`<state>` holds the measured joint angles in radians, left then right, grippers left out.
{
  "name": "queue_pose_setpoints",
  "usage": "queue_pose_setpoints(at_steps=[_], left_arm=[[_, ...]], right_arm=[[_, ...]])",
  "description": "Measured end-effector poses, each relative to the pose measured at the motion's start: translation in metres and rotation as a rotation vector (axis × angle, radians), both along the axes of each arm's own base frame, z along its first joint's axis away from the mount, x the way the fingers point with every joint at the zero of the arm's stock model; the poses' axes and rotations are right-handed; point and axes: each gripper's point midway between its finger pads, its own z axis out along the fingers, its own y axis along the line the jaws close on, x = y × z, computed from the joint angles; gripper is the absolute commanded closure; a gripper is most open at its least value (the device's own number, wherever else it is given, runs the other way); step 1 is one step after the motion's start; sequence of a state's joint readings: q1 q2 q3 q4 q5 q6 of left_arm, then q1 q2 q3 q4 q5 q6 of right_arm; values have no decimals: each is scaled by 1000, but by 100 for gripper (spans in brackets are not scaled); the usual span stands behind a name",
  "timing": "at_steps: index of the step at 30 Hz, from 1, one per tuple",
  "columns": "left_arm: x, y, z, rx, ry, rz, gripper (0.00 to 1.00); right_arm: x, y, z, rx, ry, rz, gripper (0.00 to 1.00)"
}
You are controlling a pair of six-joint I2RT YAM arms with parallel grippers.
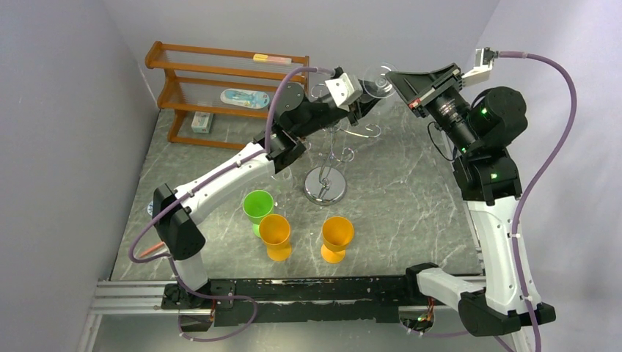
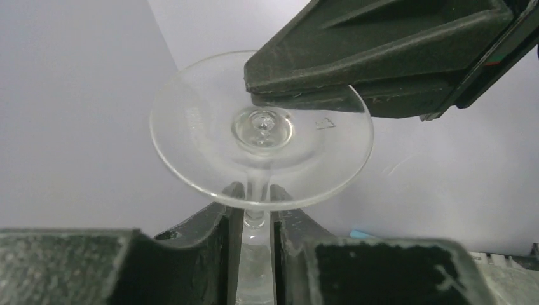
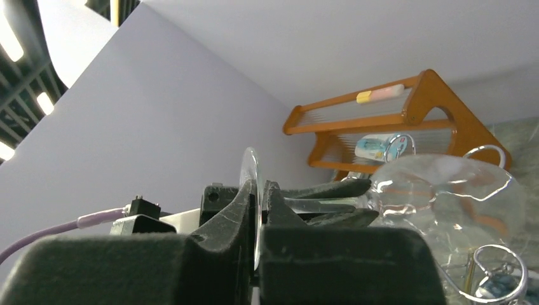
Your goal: Place the wine glass upside down on the wine glass rack
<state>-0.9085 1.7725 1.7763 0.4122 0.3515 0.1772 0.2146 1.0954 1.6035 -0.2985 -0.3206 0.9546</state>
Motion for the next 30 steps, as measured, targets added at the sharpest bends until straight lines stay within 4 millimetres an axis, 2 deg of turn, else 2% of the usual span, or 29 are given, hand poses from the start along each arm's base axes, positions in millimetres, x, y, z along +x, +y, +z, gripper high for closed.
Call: queue_pose_setpoints(at_steps=[1, 3, 5, 7, 13, 19, 24, 30], left_arm=[[1, 1, 0, 1, 1, 2, 45], [0, 3, 2, -1, -1, 2, 25], [-5, 6, 4, -5, 11, -5, 13], [-12, 14, 8, -15, 31, -14, 7], [-28, 49, 33, -73, 83, -3, 4], [-25, 86, 42, -113, 201, 75, 4], [-13, 125, 34, -138, 339, 182, 3], [-18, 160, 28, -161, 436, 280, 3]], right_arm=[[0, -2, -1, 4, 7, -10, 100], [1, -4, -2, 10, 12, -23, 100], [4, -6, -3, 16, 22, -41, 100], [7, -11, -3, 21, 26, -73, 100], [18, -27, -3, 42, 21, -181, 100], [49, -31, -16, 28, 36, -241, 100], [92, -21, -45, -5, 95, -239, 100], [134, -7, -82, -40, 156, -206, 100]])
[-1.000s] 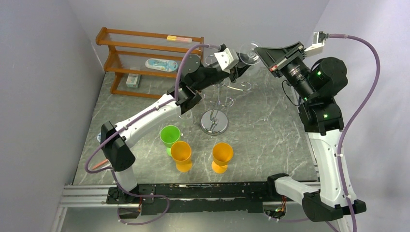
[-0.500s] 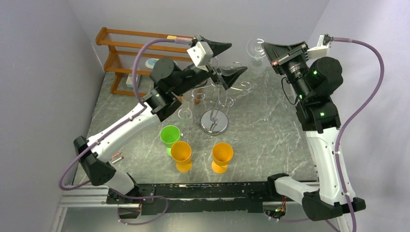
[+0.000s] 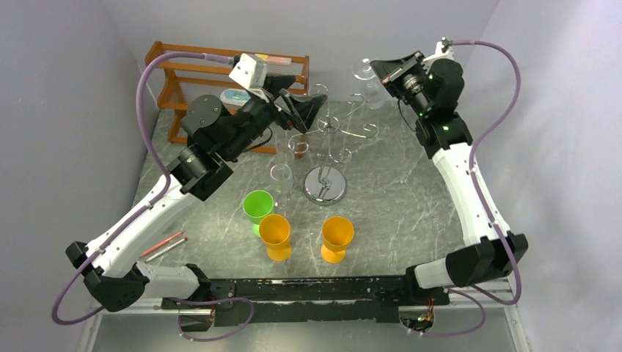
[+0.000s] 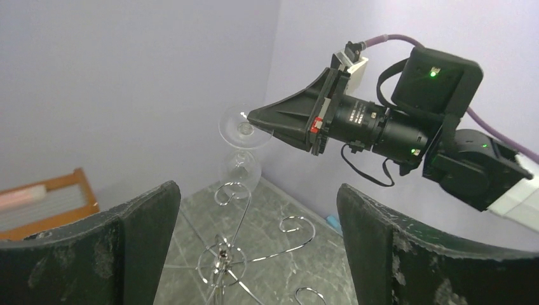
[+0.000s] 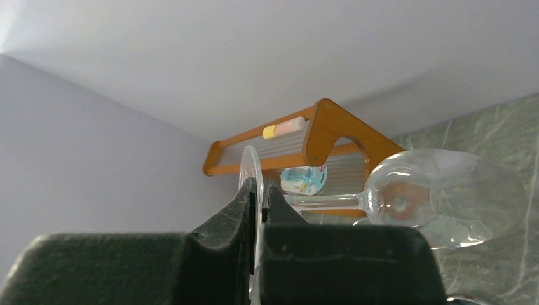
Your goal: Place the wine glass upside down on the wine glass rack
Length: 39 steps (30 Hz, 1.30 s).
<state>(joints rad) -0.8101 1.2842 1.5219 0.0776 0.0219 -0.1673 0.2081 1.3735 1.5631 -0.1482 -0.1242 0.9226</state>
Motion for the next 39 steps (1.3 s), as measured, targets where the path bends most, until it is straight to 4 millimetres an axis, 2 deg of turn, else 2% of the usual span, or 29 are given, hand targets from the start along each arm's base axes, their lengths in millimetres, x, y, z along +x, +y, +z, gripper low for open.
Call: queue_pose_setpoints(at_steps=[3, 6, 10, 13, 18, 24, 32, 39], left_arm=[[4, 13, -4, -14, 53, 58, 3], [14, 20, -18, -8, 117, 113, 3], [26, 20, -40, 19, 191, 150, 3], [32, 19, -55, 36, 235, 159, 3], [36, 19, -66, 45, 268, 168, 3], [39, 21, -72, 43, 290, 177, 3], [43, 21, -81, 47, 326, 184, 3], [44, 20, -97, 60, 354, 187, 3]], right_arm=[[14, 11, -15, 2, 22, 39, 100], [22, 30, -34, -6, 63, 97, 100], [22, 49, -51, -13, 107, 159, 100], [16, 54, -51, -10, 111, 185, 100], [8, 56, -51, 0, 134, 210, 100], [-4, 59, -64, 20, 215, 239, 100], [-9, 46, -87, -14, 320, 166, 100], [-13, 25, -75, -28, 295, 55, 100]])
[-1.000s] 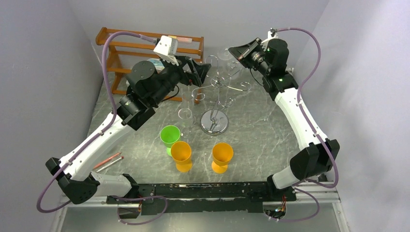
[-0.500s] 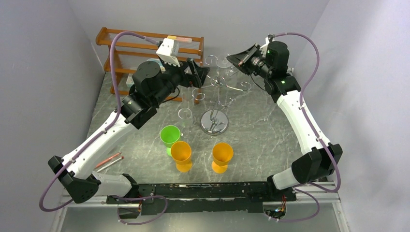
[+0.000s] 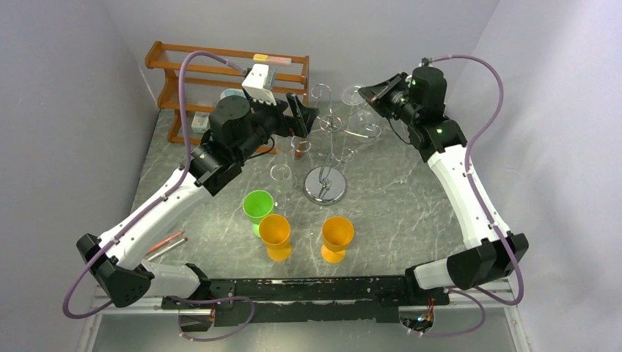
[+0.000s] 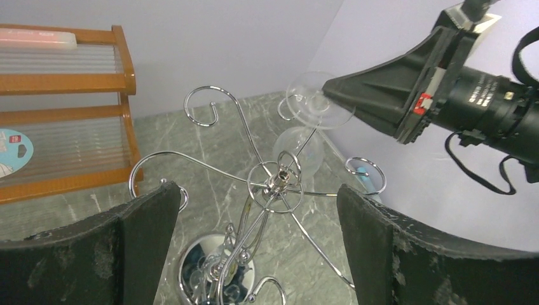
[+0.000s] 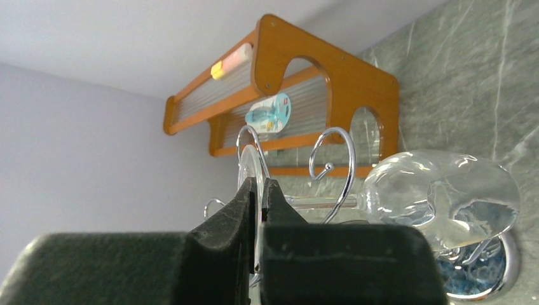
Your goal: Place the wine glass upside down on the wine glass rack
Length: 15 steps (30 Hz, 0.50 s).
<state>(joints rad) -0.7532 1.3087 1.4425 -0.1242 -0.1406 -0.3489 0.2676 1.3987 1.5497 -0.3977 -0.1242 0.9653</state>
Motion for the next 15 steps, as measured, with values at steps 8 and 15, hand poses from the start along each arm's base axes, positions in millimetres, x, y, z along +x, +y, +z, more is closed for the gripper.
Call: queue_pose_setpoints(at_steps=[8, 15], left_arm=[[-1, 1, -5, -1, 13, 3, 3], [-2, 6, -5, -8, 13, 16, 3]], right_arm=[[10, -10, 8, -4, -47, -71, 100], [26, -6, -13, -25, -9, -69, 100]])
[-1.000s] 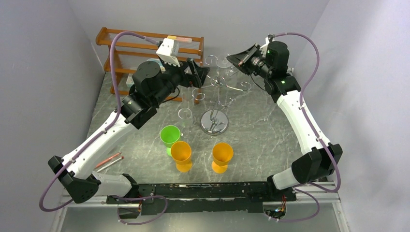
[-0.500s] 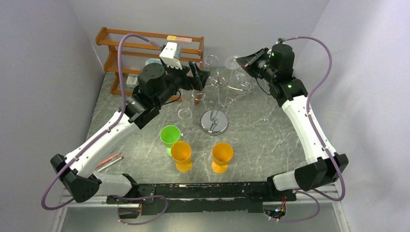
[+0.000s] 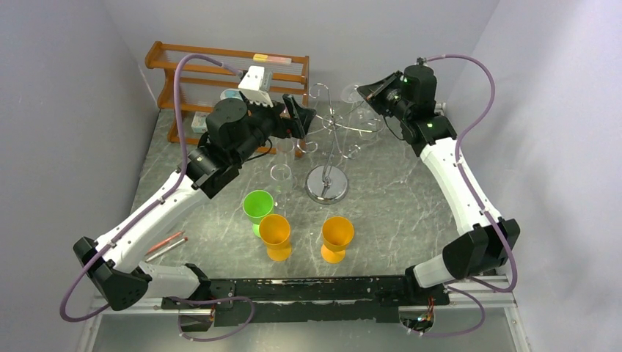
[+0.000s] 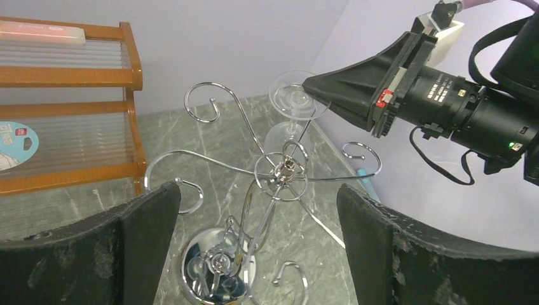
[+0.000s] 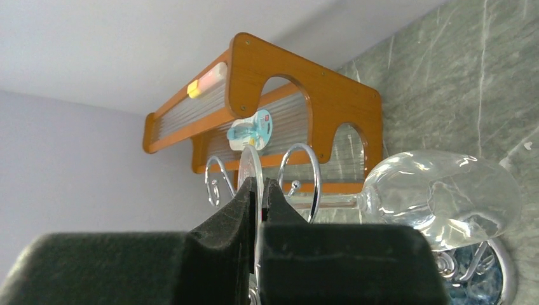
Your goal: Place the wine glass upside down on the wine glass rack
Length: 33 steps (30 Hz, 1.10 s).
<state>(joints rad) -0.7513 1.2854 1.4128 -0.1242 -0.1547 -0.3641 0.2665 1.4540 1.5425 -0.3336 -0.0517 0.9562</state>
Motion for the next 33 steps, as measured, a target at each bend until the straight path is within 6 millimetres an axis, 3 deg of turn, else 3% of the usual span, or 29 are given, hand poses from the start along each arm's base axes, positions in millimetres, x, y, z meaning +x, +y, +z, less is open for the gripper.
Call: queue_pose_setpoints(at_steps=[7, 21, 25, 33], left_arm=[[0, 3, 2, -3, -4, 10, 3], [1, 5, 3, -8, -4, 20, 3], [1, 5, 3, -9, -3, 20, 3], [-1, 6, 5, -16, -2, 20, 3]], right_arm=[[6, 2, -4, -9, -3, 9, 100], [8, -14, 21, -15, -101, -73, 100], [13, -9, 17, -21, -105, -52, 100], [25, 10, -5, -31, -65, 41, 87]])
